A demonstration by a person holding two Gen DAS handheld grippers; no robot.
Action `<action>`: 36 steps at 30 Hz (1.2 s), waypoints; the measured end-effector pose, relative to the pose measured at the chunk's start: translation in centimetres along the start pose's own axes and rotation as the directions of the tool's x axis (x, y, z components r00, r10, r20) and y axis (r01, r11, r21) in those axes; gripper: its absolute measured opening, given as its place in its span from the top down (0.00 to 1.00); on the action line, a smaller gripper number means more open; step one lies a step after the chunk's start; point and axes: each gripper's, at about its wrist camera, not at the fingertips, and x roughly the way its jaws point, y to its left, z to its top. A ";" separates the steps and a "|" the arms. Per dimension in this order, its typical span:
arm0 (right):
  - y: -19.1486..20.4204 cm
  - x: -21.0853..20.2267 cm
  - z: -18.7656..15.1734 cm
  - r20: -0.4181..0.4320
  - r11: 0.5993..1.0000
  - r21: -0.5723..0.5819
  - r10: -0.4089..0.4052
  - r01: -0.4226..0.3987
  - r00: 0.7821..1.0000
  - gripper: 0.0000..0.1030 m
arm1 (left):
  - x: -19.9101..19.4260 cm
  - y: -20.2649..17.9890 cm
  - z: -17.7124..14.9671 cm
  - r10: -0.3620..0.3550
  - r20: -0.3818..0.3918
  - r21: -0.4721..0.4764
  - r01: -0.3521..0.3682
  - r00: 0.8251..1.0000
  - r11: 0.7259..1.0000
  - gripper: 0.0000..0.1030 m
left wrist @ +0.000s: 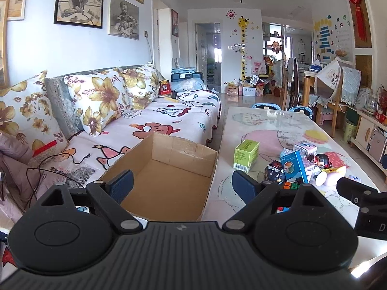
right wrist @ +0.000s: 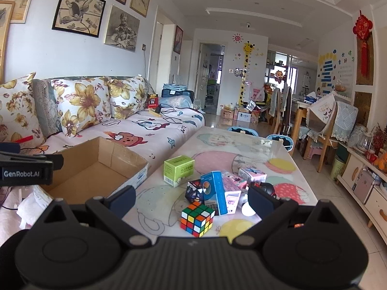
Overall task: Organize rigid objects
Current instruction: 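Pull the left gripper back and reposition it above the Rubik's cube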
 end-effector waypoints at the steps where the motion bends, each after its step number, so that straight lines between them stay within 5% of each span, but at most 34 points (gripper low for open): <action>1: 0.2 -0.2 0.0 0.008 1.000 -0.006 0.004 -0.004 1.000 0.04 | -0.1 -0.1 0.1 0.003 0.005 -0.003 -0.003 1.000 1.000 0.00; 24: 0.0 -2.4 0.0 0.064 0.999 0.009 0.043 -0.044 0.997 0.04 | -1.4 -0.7 -0.2 0.015 0.055 0.025 -0.016 0.998 1.000 0.00; 36: -0.7 -0.6 -2.2 -0.039 1.000 0.020 0.021 -0.021 0.999 0.04 | 0.7 -1.2 -1.6 -0.035 -0.081 0.073 0.041 0.996 0.996 0.00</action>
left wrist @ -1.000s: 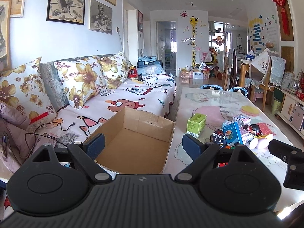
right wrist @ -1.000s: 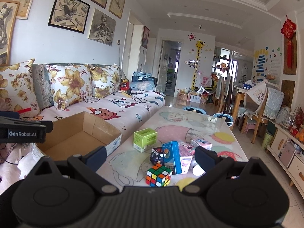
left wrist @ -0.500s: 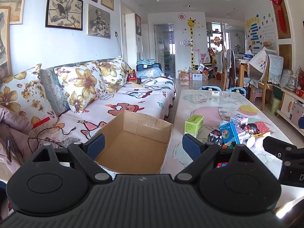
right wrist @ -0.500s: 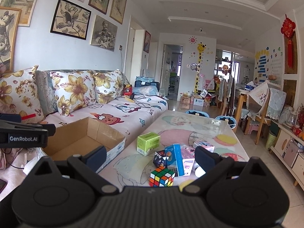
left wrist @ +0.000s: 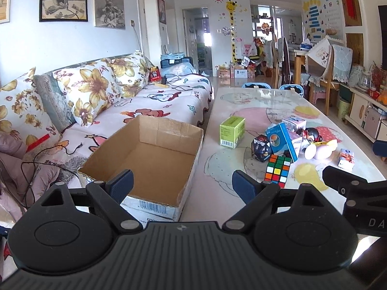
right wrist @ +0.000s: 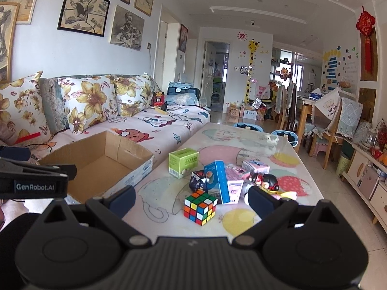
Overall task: Organize rigid objects
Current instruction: 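Pull the left gripper back and reposition it above the Rubik's cube, then lower the left gripper onto the Rubik's cube while the right gripper approaches the bear tissue pack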
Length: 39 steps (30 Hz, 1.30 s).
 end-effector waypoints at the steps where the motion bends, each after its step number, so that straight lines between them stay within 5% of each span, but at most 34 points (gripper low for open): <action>1: -0.1 0.3 -0.2 -0.010 1.000 0.001 -0.002 0.002 1.000 0.04 | 0.2 -0.1 -0.2 -0.005 -0.011 0.003 0.005 1.000 1.000 0.00; 39: -4.5 5.7 -4.4 -0.124 0.995 0.072 -0.059 0.069 0.991 0.04 | 3.5 -1.6 -1.3 -0.038 -0.184 0.082 0.054 0.982 0.995 0.00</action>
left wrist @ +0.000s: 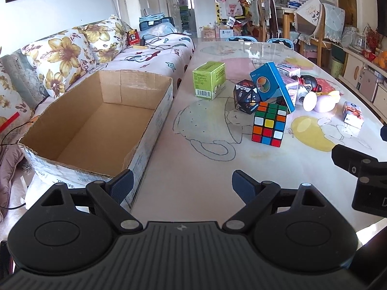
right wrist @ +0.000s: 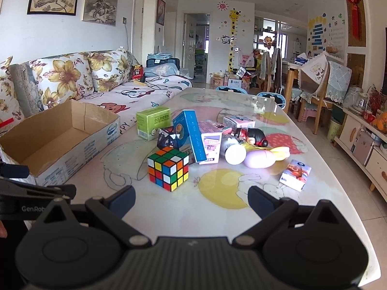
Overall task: Organize rigid objects
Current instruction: 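Lower the left gripper onto the Rubik's cube while the right gripper approaches the bear tissue pack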
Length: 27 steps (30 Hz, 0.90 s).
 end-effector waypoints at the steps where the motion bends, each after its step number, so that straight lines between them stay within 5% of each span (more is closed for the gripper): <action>1: -0.2 0.1 -0.1 -0.001 1.000 0.003 -0.002 0.002 1.000 0.04 | 0.1 0.0 0.0 0.000 -0.002 0.001 0.000 1.000 1.000 0.00; 27: -2.8 2.9 -0.7 -0.005 0.998 0.042 -0.038 0.038 0.999 0.04 | 1.9 -0.6 0.9 -0.014 -0.018 0.010 0.014 1.000 1.000 0.00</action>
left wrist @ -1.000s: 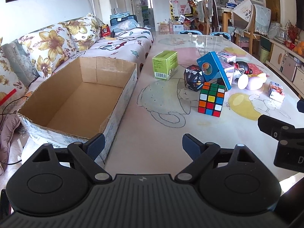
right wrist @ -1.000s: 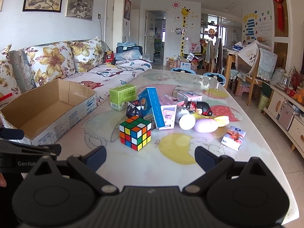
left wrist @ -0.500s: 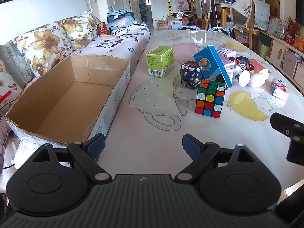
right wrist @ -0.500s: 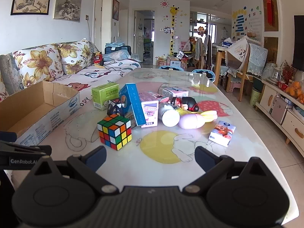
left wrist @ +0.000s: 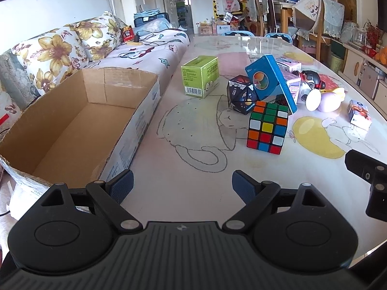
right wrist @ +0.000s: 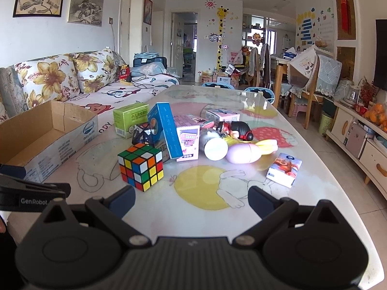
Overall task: Organize rigid objects
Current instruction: 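Lower the left gripper onto the Rubik's cube while the right gripper approaches the bear tissue pack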
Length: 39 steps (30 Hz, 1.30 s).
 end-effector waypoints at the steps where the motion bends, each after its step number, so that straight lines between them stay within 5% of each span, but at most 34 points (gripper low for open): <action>1: -0.1 0.2 0.0 -0.003 1.000 0.003 0.002 -0.002 1.000 0.04 | 0.1 0.0 0.1 -0.003 0.002 0.000 0.003 1.000 1.000 0.00; 39: -9.9 7.7 1.1 -0.074 0.978 0.121 -0.161 0.169 0.984 0.03 | 3.7 -7.8 1.8 -0.151 -0.005 0.066 0.151 0.989 0.986 0.00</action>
